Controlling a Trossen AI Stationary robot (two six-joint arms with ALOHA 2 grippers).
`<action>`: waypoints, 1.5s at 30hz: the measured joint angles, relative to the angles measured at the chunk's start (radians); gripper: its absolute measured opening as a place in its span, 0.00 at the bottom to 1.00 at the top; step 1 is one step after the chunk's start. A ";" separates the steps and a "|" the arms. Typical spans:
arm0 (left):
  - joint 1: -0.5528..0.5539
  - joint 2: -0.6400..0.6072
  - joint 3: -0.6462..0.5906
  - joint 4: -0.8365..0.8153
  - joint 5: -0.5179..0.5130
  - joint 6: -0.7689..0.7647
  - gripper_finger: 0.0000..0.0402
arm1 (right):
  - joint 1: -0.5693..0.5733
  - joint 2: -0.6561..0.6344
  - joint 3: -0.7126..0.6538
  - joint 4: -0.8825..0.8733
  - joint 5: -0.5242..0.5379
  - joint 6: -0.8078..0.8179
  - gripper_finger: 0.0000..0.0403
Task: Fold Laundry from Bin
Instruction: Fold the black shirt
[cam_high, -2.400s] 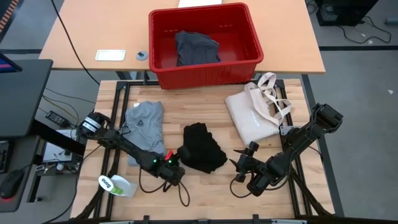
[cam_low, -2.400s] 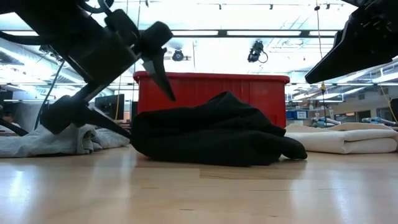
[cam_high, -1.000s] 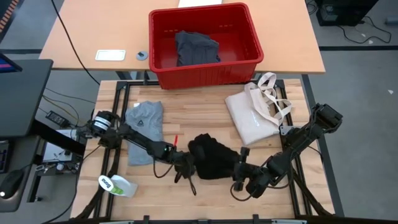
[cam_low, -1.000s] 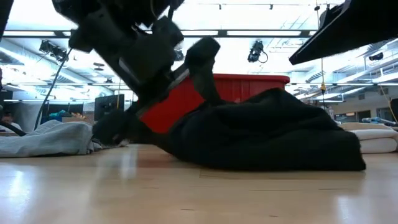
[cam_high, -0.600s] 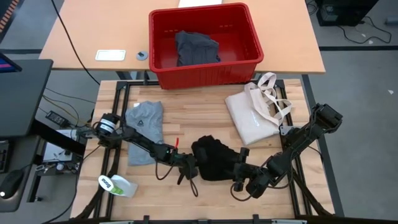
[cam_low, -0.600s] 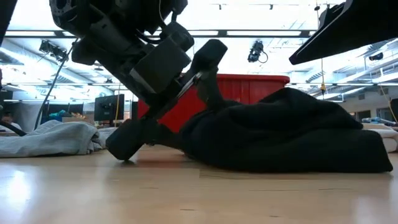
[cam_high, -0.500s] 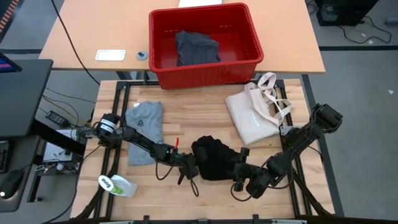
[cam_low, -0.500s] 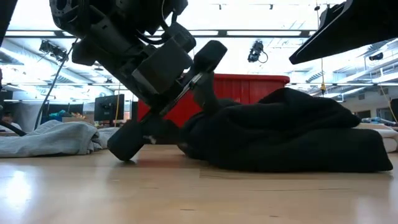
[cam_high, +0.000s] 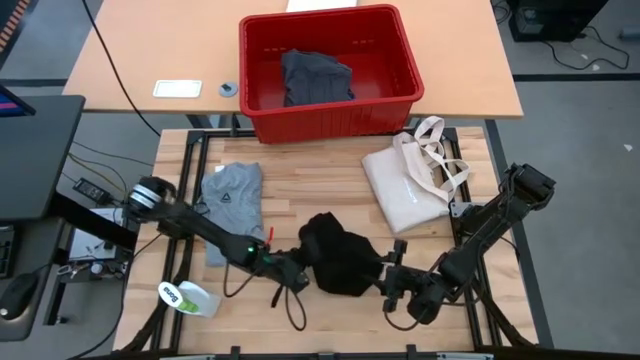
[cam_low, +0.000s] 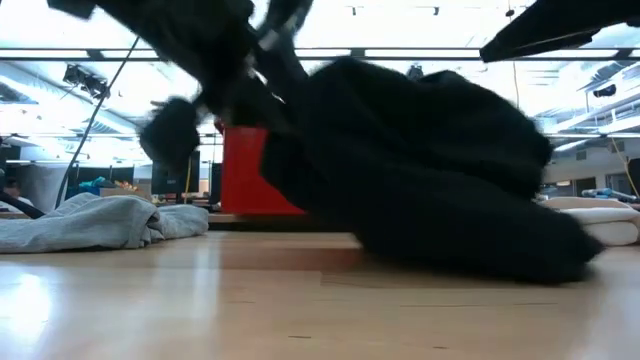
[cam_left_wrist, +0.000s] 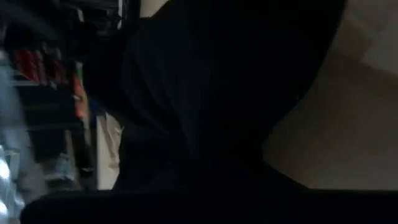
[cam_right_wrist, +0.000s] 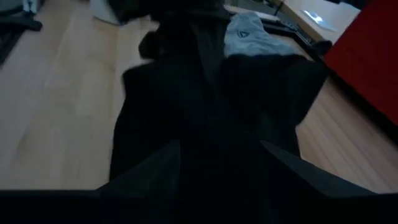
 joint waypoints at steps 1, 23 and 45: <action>-0.003 -0.030 0.000 -0.043 0.000 -0.041 0.15 | 0.001 0.000 0.000 0.007 0.000 -0.013 0.54; -0.125 -0.161 0.001 -0.406 0.090 -0.444 0.14 | -0.096 0.018 0.000 0.068 -0.071 -0.061 0.54; -0.113 -0.166 0.002 -0.396 0.084 -0.798 0.51 | -0.093 0.018 0.000 0.069 -0.100 -0.070 0.54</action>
